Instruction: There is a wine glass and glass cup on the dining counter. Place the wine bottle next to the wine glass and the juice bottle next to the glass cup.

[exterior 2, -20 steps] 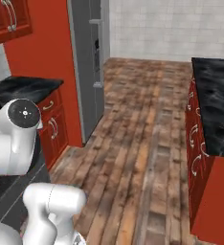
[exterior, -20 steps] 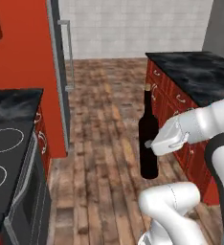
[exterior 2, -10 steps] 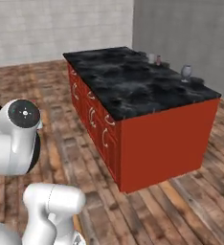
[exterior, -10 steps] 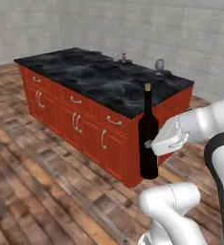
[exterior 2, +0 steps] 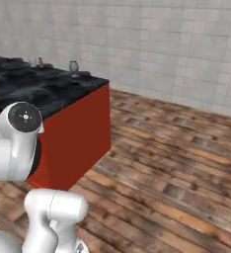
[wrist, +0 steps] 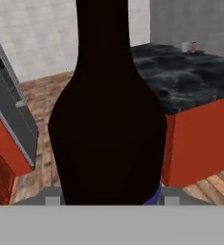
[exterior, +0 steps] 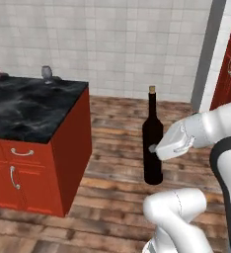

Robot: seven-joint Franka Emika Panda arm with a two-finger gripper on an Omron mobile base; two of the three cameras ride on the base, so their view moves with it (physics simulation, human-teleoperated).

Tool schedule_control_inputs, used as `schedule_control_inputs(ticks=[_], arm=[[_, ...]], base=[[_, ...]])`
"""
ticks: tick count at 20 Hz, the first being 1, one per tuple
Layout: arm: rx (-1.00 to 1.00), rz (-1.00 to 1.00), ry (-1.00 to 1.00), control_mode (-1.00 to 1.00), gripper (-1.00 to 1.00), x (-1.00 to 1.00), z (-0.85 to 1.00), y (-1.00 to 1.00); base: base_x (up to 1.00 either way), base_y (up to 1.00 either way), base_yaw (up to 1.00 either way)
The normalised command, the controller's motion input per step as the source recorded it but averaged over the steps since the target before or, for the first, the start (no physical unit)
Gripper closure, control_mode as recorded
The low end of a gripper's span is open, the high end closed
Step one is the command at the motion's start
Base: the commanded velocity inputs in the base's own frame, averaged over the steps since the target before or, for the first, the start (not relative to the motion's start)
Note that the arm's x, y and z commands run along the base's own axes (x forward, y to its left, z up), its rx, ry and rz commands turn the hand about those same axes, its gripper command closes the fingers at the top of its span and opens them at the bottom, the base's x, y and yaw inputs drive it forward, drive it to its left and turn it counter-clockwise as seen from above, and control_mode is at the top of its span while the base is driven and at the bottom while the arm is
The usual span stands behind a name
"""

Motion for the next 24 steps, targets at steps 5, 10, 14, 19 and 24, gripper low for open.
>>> schedule_control_inputs(ticks=[5, 10, 14, 19, 24], arm=[[0.0, 0.0, 0.0, 1.0, 1.0, 0.0, 0.0, 0.0], [0.0, 0.0, 0.0, 1.0, 1.0, 0.0, 0.0, 0.0], [0.0, 0.0, 0.0, 1.0, 1.0, 0.0, 0.0, 0.0], [0.0, 0.0, 0.0, 1.0, 1.0, 0.0, 0.0, 0.0], [0.0, 0.0, 0.0, 1.0, 1.0, 0.0, 0.0, 0.0]], base=[[0.51, 0.05, -0.51], [0.82, 0.01, -0.14], [0.88, 0.0, -0.06], [0.88, 0.0, -0.05], [0.89, 0.0, -0.05]])
